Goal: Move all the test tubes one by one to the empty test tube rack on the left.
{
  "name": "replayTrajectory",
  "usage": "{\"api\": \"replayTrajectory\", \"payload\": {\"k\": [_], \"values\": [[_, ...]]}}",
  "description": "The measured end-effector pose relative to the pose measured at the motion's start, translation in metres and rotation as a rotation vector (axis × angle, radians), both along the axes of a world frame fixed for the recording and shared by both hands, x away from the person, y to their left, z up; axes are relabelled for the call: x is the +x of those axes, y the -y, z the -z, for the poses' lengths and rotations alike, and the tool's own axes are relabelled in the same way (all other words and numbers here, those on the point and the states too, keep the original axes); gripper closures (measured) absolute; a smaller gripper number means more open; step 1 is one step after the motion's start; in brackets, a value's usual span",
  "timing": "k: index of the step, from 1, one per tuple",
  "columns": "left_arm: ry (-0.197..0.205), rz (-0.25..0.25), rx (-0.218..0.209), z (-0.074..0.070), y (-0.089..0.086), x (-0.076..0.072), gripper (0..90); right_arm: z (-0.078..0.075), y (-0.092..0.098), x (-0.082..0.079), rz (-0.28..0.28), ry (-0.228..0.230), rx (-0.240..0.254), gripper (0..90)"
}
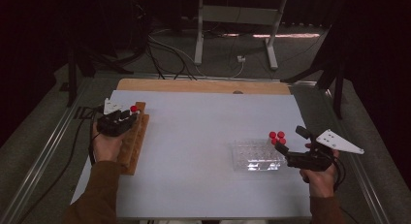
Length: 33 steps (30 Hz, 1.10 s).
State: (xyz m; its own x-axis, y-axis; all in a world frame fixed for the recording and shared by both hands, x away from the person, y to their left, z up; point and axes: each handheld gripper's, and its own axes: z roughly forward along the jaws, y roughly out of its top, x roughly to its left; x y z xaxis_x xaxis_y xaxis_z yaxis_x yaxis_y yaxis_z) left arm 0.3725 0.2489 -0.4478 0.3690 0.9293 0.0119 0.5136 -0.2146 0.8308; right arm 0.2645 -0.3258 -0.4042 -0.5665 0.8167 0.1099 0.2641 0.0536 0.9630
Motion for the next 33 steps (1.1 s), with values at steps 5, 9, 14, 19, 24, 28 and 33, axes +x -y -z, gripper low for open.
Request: {"api": "replayTrajectory", "payload": {"k": [5,9,14,19,24,28,33], "values": [[0.034,0.008,-0.052,-0.004,-0.002,-0.004,49.7,0.0,0.001,0.0,0.007,-0.003,0.002,0.0],[0.055,0.023,-0.091,-0.006,-0.003,-0.008,43.1,0.002,0.002,0.0,0.023,0.001,-0.017,0.0],[0.069,0.004,-0.136,-0.007,-0.004,-0.015,34.3,0.005,0.0,0.002,0.03,-0.004,-0.034,0.0],[0.072,-0.002,-0.175,-0.004,-0.004,-0.022,20.5,0.009,0.003,0.004,0.045,-0.017,-0.038,0.0],[0.093,-0.008,-0.204,-0.004,-0.002,-0.034,14.0,0.014,0.005,0.006,0.062,-0.031,-0.053,0.9],[0.112,0.005,-0.209,-0.007,0.001,-0.045,3.7,0.018,0.006,0.006,0.072,-0.035,-0.064,3.1],[0.13,0.03,-0.209,-0.013,0.008,-0.059,0.9,0.022,0.007,0.007,0.085,-0.037,-0.083,11.3]]}}
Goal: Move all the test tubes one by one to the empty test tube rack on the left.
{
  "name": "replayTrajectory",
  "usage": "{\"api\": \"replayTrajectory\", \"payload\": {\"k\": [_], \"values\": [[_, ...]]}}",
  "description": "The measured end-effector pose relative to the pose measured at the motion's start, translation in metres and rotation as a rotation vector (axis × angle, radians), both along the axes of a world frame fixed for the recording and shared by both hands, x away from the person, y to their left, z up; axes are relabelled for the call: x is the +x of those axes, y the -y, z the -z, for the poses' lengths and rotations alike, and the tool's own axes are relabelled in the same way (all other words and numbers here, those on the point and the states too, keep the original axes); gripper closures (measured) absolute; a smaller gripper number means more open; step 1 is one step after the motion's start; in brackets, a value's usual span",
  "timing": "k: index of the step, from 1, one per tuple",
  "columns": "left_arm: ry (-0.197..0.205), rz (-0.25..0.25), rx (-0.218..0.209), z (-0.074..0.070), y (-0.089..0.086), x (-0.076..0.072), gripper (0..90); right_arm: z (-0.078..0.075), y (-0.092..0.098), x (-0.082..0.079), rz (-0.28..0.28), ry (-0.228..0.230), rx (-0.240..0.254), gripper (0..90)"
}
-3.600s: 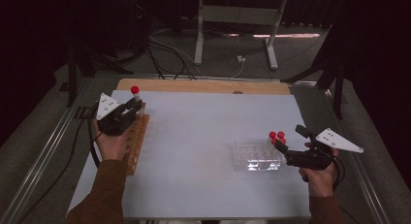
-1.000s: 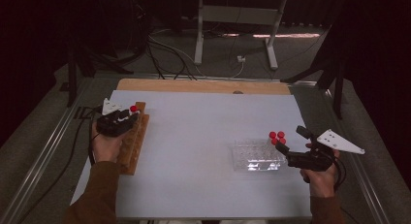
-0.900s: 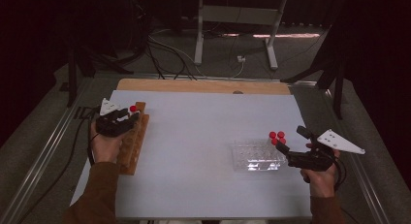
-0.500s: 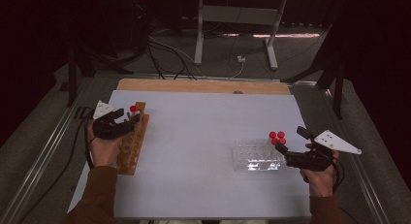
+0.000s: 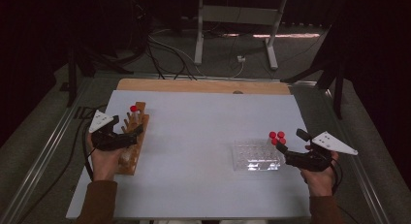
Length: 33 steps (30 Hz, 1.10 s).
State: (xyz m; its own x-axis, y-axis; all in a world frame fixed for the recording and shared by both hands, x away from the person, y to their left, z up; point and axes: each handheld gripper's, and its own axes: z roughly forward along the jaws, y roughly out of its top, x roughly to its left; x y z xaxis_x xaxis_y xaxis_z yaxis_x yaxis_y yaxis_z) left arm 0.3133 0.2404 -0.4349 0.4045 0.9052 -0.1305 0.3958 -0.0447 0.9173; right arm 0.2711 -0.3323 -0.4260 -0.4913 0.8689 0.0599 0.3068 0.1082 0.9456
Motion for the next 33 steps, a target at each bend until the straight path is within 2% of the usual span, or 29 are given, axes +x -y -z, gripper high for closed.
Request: {"api": "replayTrajectory", "payload": {"k": [1,2,3,6,8,9,13,17,21,26,33], "values": [[0.007,-0.002,0.004,-0.002,0.002,-0.003,0.9,0.001,0.0,0.0,-0.001,-0.001,-0.005,15.7],[0.012,0.0,0.017,-0.003,0.004,-0.005,0.9,0.003,0.001,0.0,-0.007,-0.005,-0.017,25.3],[0.015,0.003,0.019,-0.005,0.007,-0.006,0.9,0.003,0.001,0.0,-0.007,-0.005,-0.017,25.3],[0.025,0.017,0.016,-0.009,0.013,-0.011,0.6,0.009,0.002,0.001,-0.019,-0.014,-0.037,39.7],[0.041,0.034,-0.006,-0.013,0.018,-0.015,0.6,0.011,0.002,0.001,-0.017,-0.016,-0.049,44.4],[0.041,0.034,-0.006,-0.013,0.018,-0.015,0.6,0.011,0.002,0.001,-0.017,-0.016,-0.049,44.4],[0.047,0.056,-0.021,-0.017,0.024,-0.018,0.6,0.015,0.006,0.001,-0.028,-0.021,-0.06,55.5],[0.056,0.07,-0.041,-0.019,0.029,-0.02,0.6,0.018,0.009,0.0,-0.033,-0.026,-0.061,60.2],[0.061,0.08,-0.055,-0.02,0.032,-0.021,0.6,0.026,0.007,0.0,-0.046,-0.048,-0.089,63.9],[0.068,0.092,-0.056,-0.021,0.035,-0.023,0.7,0.03,0.007,0.002,-0.042,-0.054,-0.104,66.3],[0.071,0.093,-0.072,-0.022,0.032,-0.025,0.7,0.043,0.006,0.008,-0.032,-0.088,-0.134,67.1]]}}
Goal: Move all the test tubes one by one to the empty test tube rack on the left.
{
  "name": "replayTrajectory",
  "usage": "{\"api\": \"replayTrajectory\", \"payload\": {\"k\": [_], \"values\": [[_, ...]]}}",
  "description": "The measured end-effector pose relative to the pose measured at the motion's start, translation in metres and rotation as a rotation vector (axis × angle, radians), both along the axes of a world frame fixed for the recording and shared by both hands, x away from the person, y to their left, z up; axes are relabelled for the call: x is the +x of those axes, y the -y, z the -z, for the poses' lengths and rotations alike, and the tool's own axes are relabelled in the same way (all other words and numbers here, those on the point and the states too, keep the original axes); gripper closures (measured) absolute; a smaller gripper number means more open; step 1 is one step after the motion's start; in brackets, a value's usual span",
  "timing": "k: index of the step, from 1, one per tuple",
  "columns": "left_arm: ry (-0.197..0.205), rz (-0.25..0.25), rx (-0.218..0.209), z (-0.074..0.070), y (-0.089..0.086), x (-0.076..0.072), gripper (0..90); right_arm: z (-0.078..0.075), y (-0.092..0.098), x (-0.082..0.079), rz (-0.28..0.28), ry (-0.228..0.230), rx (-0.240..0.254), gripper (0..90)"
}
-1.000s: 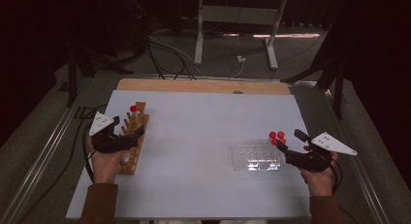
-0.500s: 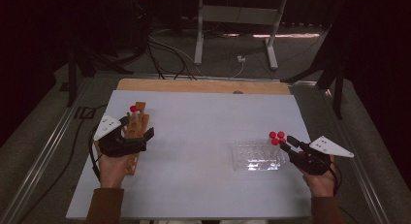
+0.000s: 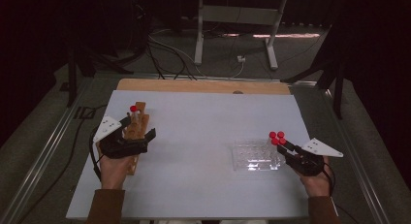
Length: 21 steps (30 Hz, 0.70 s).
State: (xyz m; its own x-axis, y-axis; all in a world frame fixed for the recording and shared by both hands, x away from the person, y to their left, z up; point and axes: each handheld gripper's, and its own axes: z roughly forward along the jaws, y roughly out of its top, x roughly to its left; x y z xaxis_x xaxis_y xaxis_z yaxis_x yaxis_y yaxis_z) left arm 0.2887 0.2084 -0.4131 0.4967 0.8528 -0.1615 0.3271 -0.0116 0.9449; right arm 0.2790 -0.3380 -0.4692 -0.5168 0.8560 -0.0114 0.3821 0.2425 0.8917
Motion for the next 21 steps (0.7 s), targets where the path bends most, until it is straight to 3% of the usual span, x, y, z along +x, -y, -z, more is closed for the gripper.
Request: {"api": "replayTrajectory", "payload": {"k": [10,21], "values": [[0.001,-0.002,-0.025,0.001,-0.004,-0.002,0.7,0.002,0.0,0.001,-0.017,0.002,0.005,73.9],[-0.008,0.009,-0.03,0.003,-0.003,-0.001,0.7,-0.013,0.002,-0.002,-0.02,0.028,0.017,74.2]]}}
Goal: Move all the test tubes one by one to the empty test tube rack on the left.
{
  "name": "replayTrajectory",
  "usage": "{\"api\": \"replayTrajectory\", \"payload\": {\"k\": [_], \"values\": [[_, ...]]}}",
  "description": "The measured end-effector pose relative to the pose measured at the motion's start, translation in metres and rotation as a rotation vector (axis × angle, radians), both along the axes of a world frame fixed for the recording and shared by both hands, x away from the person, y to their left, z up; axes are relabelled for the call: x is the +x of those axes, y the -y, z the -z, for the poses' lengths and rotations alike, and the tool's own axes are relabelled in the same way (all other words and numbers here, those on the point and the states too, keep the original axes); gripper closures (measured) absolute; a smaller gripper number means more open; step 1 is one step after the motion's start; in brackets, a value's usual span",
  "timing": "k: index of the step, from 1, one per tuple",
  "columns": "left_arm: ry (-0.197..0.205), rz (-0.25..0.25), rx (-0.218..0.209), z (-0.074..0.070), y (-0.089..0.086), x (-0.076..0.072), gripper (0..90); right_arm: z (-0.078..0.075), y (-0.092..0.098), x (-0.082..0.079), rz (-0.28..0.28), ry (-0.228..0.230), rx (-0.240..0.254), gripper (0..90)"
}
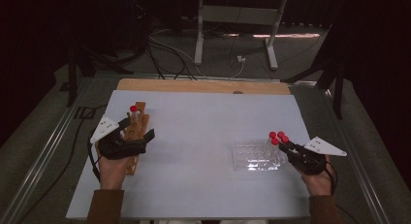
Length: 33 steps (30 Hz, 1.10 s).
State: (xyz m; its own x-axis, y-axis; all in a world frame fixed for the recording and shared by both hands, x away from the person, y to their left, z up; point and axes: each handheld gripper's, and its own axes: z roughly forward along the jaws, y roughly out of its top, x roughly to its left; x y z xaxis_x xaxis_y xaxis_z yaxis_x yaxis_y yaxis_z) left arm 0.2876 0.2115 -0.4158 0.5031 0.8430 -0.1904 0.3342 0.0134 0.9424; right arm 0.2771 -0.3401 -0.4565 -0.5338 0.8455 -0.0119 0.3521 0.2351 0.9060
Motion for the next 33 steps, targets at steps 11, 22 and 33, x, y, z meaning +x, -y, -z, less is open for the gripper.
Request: {"api": "replayTrajectory", "payload": {"k": [11,22,33], "values": [[-0.008,-0.001,-0.002,0.003,0.0,0.0,0.6,-0.02,0.0,-0.003,0.006,0.021,0.006,74.2],[-0.004,0.004,0.001,0.002,0.003,-0.001,0.7,-0.038,0.001,-0.009,0.004,0.053,0.017,74.2],[0.005,0.021,0.0,0.001,0.011,-0.002,0.7,-0.049,-0.006,-0.013,-0.047,0.048,0.019,74.2]]}}
